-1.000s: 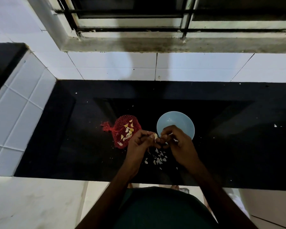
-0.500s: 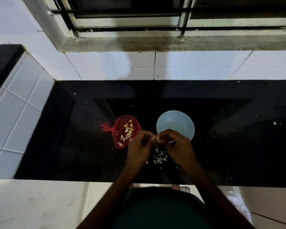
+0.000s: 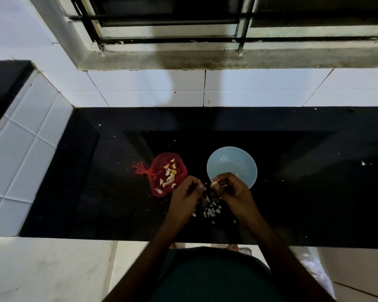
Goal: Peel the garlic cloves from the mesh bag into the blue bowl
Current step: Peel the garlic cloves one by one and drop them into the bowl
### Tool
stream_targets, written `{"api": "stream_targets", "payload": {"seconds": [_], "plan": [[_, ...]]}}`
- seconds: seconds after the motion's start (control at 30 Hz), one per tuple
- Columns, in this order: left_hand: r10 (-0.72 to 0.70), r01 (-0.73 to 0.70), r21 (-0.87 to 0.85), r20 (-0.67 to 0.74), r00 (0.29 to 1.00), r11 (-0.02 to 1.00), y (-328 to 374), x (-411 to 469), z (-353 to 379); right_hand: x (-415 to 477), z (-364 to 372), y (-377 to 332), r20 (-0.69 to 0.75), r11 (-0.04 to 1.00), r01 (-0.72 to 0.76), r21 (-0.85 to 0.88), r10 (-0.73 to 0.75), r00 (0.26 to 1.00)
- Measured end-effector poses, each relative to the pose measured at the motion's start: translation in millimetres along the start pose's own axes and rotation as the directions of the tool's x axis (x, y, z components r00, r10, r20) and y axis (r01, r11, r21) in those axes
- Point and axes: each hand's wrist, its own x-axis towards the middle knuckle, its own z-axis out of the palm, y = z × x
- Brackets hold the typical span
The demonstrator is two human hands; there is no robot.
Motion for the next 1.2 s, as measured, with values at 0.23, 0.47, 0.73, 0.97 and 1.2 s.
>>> {"api": "stream_targets", "payload": {"seconds": [0.23, 0.47, 0.73, 0.97, 1.2], "plan": [[-0.112, 0.111, 0.067, 0.004, 0.994, 0.991, -16.8, 4.9, 0.8, -1.3, 4.3, 15.1, 0.033, 0.979, -0.124, 0.163, 0.12, 0.992], [-0.075, 0.039, 0.314, 0.103, 0.992, 0.949, -36.1, 13.0, -0.1, 5.0, 9.9, 38.0, 0.021, 0.98, -0.183, 0.082, 0.182, 0.983], [-0.043, 0.018, 0.286, 0.083, 0.996, 0.958, -39.5, 14.6, -3.1, 6.2, 10.4, 53.0, -0.018, 0.986, -0.165, -0.001, 0.165, 0.986], [-0.097, 0.086, 0.126, 0.084, 0.992, 0.988, -36.1, 15.0, -2.3, 5.5, 14.1, 46.2, 0.023, 0.967, -0.199, 0.157, 0.198, 0.98], [-0.2, 0.212, -0.135, 0.099, 0.975, 0.968, -34.1, 11.7, -3.1, 2.6, 9.6, 38.3, 0.054, 0.996, 0.022, -0.088, -0.017, 0.998]]}}
